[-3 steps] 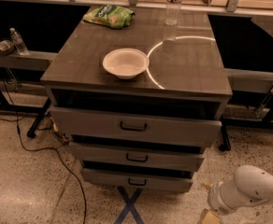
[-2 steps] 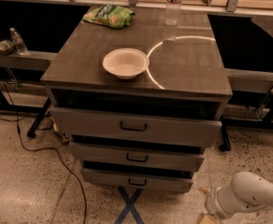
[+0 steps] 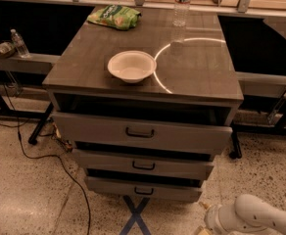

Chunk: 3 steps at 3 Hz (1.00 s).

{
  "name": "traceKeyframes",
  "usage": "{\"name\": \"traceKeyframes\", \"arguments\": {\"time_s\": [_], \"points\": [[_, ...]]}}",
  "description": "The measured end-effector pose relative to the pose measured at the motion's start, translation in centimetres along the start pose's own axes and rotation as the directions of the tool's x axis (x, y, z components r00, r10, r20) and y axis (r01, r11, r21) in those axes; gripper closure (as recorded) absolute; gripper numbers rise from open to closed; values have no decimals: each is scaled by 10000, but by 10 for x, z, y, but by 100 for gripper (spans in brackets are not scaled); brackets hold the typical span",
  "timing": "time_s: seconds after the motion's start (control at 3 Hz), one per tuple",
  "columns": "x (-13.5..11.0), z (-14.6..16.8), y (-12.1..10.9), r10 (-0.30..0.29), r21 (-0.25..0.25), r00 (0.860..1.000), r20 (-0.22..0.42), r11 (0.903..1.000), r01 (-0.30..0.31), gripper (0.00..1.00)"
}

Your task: Open bottom drawer

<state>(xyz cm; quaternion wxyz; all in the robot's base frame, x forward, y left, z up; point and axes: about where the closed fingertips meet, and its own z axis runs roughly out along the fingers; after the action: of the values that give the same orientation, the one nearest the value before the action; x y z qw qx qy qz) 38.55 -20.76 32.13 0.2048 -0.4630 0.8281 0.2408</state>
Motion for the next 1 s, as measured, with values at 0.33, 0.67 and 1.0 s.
{"name": "traceKeyframes", "arguments": {"time_s": [0.33, 0.67, 1.0], "points": [[-5, 86, -26, 41, -418, 9956, 940, 9991, -2, 0], [-1, 99, -22, 251, -551, 9930, 1158, 9983, -188, 0], [5, 117, -18, 551, -743, 9878, 1459, 9962, -446, 0]]}}
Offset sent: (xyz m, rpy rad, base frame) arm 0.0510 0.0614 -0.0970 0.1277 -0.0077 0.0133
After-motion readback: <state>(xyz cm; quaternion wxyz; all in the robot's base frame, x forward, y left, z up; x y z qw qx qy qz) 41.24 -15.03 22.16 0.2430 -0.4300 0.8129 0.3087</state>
